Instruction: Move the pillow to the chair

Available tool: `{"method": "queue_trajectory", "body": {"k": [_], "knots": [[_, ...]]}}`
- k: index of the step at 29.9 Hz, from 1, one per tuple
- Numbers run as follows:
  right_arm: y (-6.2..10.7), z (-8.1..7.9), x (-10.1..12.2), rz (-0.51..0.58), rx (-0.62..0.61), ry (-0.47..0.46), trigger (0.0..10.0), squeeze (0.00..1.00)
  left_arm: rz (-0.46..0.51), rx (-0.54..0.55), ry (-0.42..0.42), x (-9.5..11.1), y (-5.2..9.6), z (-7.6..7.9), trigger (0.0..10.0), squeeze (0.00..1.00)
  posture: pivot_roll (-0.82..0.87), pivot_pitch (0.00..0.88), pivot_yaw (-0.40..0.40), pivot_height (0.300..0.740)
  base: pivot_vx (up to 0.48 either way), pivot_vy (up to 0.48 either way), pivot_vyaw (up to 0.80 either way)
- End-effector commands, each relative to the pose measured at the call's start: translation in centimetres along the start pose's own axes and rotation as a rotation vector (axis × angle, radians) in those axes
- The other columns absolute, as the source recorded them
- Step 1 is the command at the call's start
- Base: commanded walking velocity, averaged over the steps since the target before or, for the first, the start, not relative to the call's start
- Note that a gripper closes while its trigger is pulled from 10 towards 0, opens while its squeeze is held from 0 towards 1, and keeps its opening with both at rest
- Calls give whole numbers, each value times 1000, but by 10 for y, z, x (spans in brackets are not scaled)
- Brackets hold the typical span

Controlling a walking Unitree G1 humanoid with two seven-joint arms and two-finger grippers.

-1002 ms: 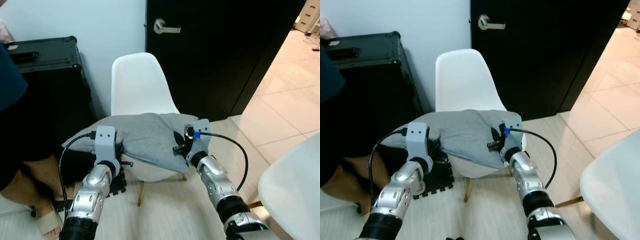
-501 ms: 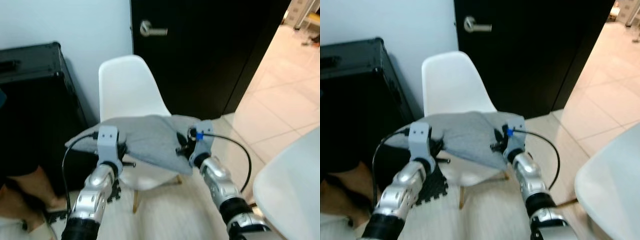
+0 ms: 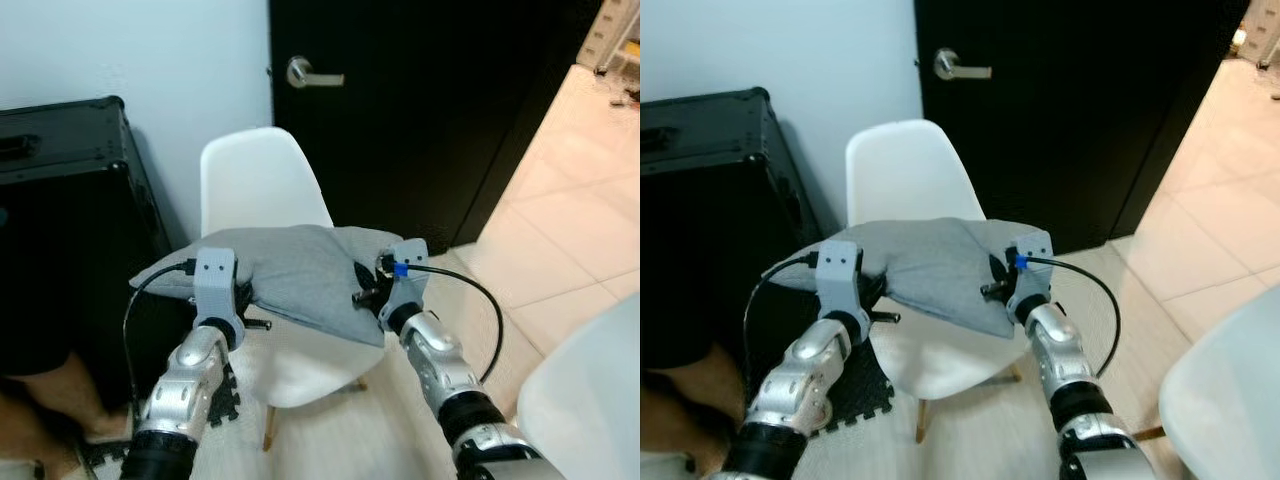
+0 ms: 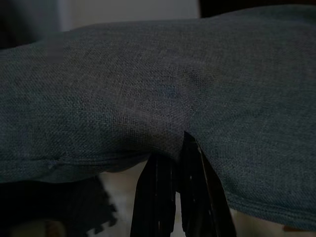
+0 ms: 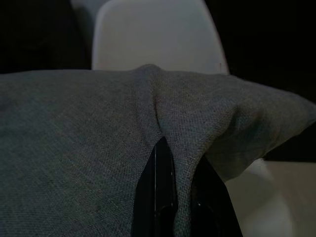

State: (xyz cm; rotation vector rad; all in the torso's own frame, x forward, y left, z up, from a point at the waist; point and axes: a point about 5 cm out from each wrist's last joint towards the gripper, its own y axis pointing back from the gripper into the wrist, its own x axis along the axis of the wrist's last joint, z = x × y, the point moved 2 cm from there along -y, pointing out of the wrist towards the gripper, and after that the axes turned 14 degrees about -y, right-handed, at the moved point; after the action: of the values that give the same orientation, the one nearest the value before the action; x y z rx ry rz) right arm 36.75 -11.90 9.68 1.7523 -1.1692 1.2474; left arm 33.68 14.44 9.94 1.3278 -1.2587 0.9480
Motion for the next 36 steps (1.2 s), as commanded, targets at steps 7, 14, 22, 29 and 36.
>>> {"method": "queue_trajectory", "body": {"k": [7,14,22,29,36], "knots": [[5,16,10,49,-51,1,10000,0,9,61,8,1,1,-14,10000,0,45,67,-32,740,323,0,0],[5,17,11,51,-55,1,10000,0,9,56,9,2,0,-14,10000,0,44,66,-28,740,321,0,0],[6,20,10,49,-69,5,10000,0,9,34,-23,2,-2,-9,10000,0,44,77,-21,740,78,0,0],[3,19,11,50,-72,10,10000,0,15,33,-46,4,-4,-8,10000,0,47,94,-18,740,0,0,0],[-1,17,11,26,-74,76,10000,0,17,46,-100,3,-10,-12,10000,0,49,130,-25,740,0,0,0]]}}
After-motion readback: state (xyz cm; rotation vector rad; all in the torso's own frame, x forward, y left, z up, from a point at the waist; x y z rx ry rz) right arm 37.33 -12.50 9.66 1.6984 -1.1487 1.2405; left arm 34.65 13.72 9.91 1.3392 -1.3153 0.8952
